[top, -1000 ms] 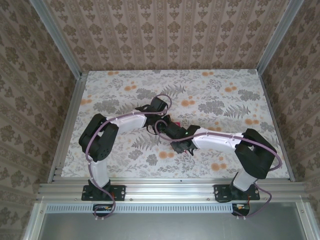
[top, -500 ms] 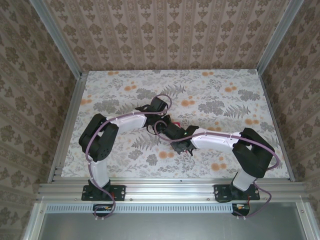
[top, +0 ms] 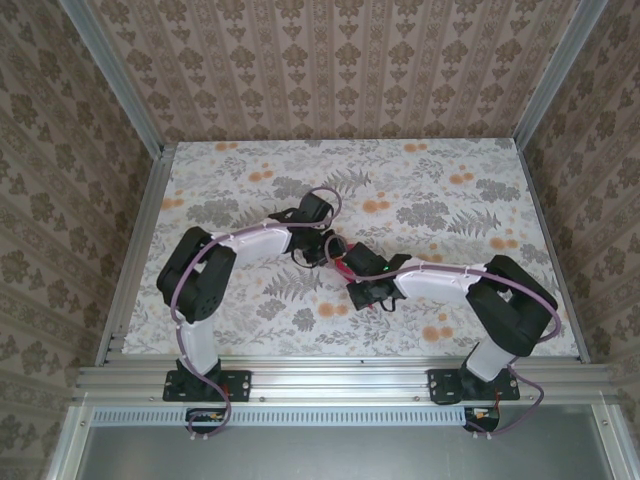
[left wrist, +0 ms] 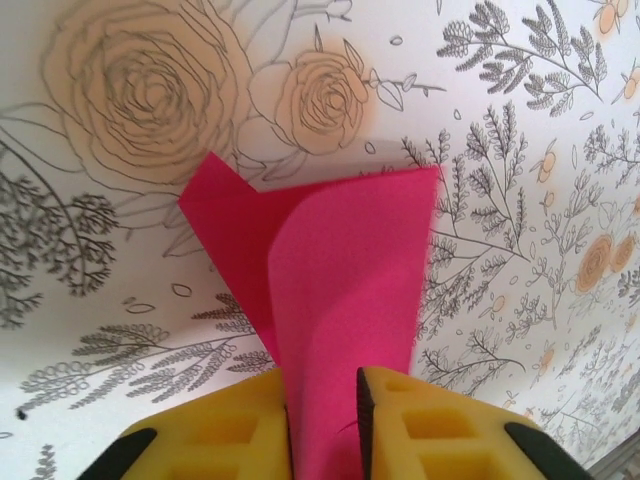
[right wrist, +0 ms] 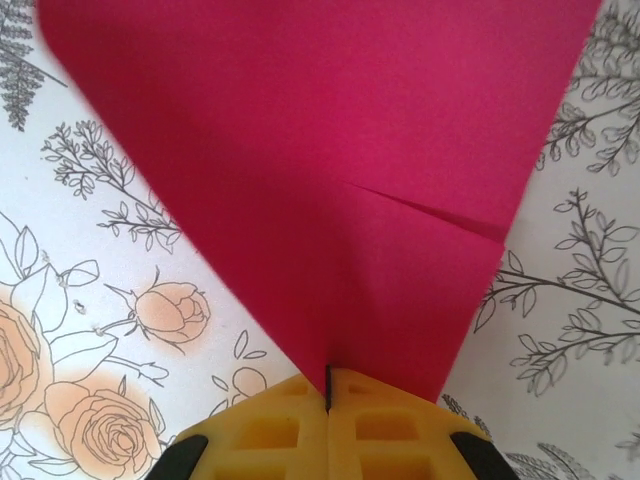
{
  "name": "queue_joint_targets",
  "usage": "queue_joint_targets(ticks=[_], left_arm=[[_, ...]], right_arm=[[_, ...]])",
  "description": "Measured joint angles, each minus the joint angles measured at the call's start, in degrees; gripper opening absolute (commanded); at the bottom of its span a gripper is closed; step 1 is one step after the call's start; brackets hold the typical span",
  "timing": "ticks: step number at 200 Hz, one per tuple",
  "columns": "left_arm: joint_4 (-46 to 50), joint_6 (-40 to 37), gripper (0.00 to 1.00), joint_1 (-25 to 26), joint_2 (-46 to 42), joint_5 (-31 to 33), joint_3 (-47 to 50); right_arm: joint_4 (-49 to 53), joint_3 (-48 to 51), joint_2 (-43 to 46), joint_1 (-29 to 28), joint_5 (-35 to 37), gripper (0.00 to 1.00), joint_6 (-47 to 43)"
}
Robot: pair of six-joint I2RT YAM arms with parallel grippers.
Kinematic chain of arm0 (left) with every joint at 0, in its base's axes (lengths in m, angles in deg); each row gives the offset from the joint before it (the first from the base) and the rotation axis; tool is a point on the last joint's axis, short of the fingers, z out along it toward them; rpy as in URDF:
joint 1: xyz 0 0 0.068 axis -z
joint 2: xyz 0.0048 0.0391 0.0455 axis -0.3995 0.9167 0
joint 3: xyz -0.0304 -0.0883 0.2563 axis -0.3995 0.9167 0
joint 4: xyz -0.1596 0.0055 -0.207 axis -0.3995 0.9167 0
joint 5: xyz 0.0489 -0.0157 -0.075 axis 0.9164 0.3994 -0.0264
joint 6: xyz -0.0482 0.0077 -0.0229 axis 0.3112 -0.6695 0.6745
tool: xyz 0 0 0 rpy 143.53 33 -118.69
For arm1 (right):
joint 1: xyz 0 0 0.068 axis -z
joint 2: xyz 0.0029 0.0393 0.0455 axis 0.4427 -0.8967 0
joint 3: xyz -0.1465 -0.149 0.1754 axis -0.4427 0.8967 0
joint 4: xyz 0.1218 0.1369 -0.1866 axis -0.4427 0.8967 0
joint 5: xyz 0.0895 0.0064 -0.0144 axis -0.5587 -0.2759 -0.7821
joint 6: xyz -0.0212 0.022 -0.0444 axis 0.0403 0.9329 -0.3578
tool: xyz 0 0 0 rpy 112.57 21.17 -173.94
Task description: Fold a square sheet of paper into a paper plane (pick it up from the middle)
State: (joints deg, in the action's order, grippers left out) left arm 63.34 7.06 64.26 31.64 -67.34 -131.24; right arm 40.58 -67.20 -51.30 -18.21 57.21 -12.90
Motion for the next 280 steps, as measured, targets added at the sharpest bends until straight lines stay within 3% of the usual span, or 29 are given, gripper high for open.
queue_joint_targets(ticks=[22,59,106,170,255,280], left_arm=[[0.0,-0.2,0.34,-0.6,-1.6,0.1,0.5],[-0.6,0.1,0.48,-0.7,-5.8,0.5,2.8],[-1.7,-0.2,0.52,-0.7,-10.4,1.8,7.0],[-3.8,-1.2,0.28,0.8,-12.7,1.7,10.7],[-9.9,-0.7,0.28,3.6,-3.8,-2.2,8.5],[-10.8,-0.3,0.27,3.6,-1.7,-2.9,7.1]], right_arm=[[-3.3,1.3,0.5,1.6,-3.9,0.04,0.9],[-8.7,3.7,0.5,3.2,-9.3,0.03,3.1],[-17.4,8.0,0.7,8.4,-20.6,0.05,7.1],[-25.3,9.4,-2.7,12.9,-32.3,0.07,12.6],[-30.2,10.9,-4.0,15.8,-37.6,0.11,15.9],[-30.8,11.2,-4.0,15.8,-37.7,0.18,16.3]])
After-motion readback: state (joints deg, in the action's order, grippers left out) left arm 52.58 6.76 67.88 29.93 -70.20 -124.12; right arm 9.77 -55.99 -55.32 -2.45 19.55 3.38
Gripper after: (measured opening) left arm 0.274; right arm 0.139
